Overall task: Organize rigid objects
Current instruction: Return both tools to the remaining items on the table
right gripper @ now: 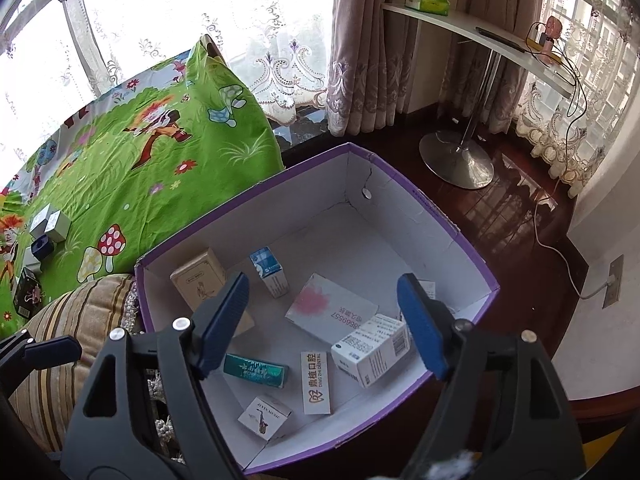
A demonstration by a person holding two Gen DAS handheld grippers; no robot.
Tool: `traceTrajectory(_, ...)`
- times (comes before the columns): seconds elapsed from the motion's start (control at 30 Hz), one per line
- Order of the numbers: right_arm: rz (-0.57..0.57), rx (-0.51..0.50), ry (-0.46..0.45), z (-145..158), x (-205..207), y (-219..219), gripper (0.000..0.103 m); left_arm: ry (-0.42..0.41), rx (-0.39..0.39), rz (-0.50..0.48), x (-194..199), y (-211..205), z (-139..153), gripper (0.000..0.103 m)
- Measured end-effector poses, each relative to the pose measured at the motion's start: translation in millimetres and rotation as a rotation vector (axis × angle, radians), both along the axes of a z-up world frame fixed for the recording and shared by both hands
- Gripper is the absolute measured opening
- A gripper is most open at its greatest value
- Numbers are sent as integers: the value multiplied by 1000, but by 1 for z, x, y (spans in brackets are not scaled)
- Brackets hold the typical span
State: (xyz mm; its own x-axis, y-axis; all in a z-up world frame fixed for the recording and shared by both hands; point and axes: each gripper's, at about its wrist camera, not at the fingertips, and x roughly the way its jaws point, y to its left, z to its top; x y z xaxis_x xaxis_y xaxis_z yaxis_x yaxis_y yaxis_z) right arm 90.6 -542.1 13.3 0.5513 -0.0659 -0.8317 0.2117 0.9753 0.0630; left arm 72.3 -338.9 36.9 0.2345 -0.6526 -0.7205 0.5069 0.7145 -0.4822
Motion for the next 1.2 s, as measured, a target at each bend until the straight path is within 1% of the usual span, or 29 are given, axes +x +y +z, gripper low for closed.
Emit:
traceTrajectory(0.23, 59, -4, -12, 9, 3, 22, 80, -17, 7, 62, 5, 30, 7, 99)
traceTrajectory(0.43, 137, 6, -18, 17, 8, 58, 80, -42, -1, 172, 10, 86, 18, 99)
traceTrajectory(0.53, 215, 14, -18, 21, 11, 87, 80, -54, 9, 242, 10, 121, 20, 99)
traceTrajectory(0.77, 389, 38, -16, 32, 18, 159, 80, -25, 4, 421, 3, 212, 17, 99)
traceTrajectory(0.9, 497, 25, -5, 35, 21, 204, 81, -24, 6, 525, -1, 262, 16, 99)
traceTrajectory(1.03, 590, 23, 10, 37, 24, 245, 81, -27, 30, 600, 2, 303, 17, 99)
traceTrajectory(1.2, 706, 7, 38, 34, 26, 294, 82, -45, 80, 655, 13, 337, 16, 99)
